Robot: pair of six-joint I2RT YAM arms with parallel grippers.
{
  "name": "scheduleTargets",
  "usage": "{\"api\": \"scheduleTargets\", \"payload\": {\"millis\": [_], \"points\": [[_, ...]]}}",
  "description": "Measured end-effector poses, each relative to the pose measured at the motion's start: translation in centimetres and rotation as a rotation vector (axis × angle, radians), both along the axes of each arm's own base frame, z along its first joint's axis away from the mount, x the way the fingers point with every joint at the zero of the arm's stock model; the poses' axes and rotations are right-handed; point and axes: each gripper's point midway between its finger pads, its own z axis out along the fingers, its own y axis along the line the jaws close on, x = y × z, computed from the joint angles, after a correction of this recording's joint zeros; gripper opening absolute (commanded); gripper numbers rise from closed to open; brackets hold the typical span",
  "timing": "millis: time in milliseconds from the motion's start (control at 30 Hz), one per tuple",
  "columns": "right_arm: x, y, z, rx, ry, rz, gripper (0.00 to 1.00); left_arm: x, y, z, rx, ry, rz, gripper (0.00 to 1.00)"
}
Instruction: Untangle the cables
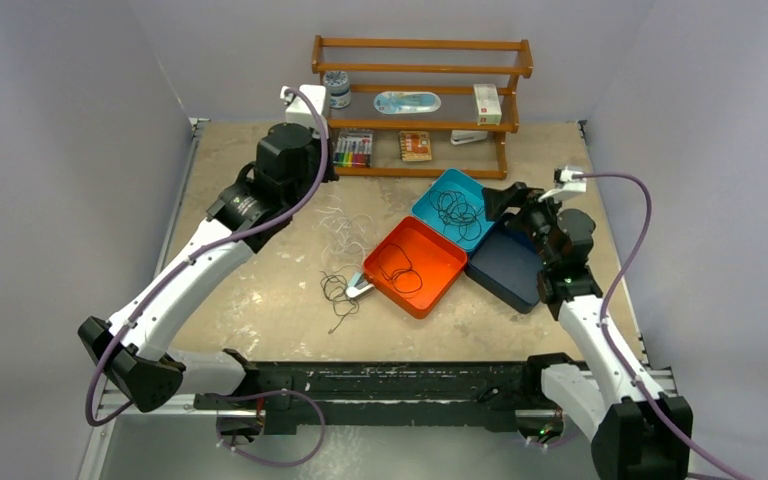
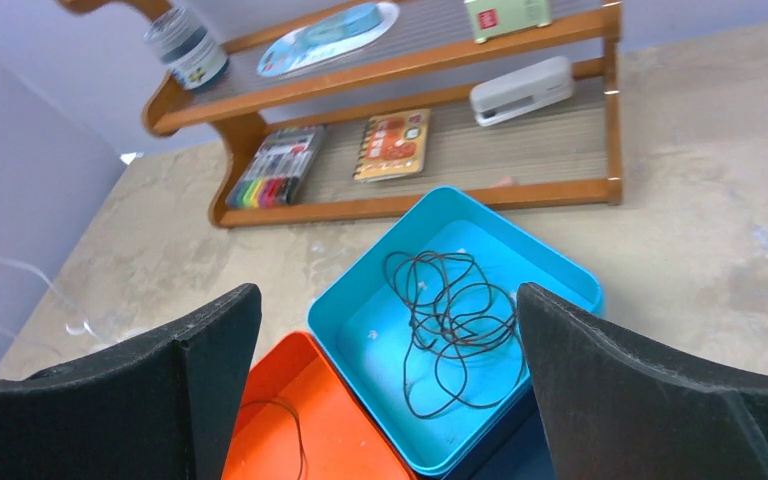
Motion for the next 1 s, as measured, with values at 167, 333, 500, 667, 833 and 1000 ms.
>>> {"api": "scheduleTargets", "payload": {"millis": [167,333,500,667,833,1000], "points": [[0.4,2.3,-0.6,-0.023,-0.004,0.125,0.99,0.2,-0.2,2.0,-0.030,-0.023,-0.041,0.00],[0.2,5.4,-1.0,-0.031,-0.006,0.232,0.99,1.1,0.3,3.3,-0.059,-0.035,-0.058,0.00],[-0.3,8.6,-0.3,-0.031,-0.041,0.321,0.99,1.6,0.6,3.2,-0.069,-0.021,-0.073,0.00],[-0.9,11.3,0.7,-0.029,-0.099,0.390,1.00,1.6,0.2,2.9,-0.069,-0.007,-0.096,0.00],[-0.6,12.6,1.7,-0.021,-0.201,0.422,0.99,1.5,-0.1,3.0,-0.073,-0.005,-0.115,0.00],[-0.8,14.1,1.2,-0.071,-0.255,0.517,0.99,1.2,-0.7,3.0,-0.081,-0.001,-0.154,0.00]]}}
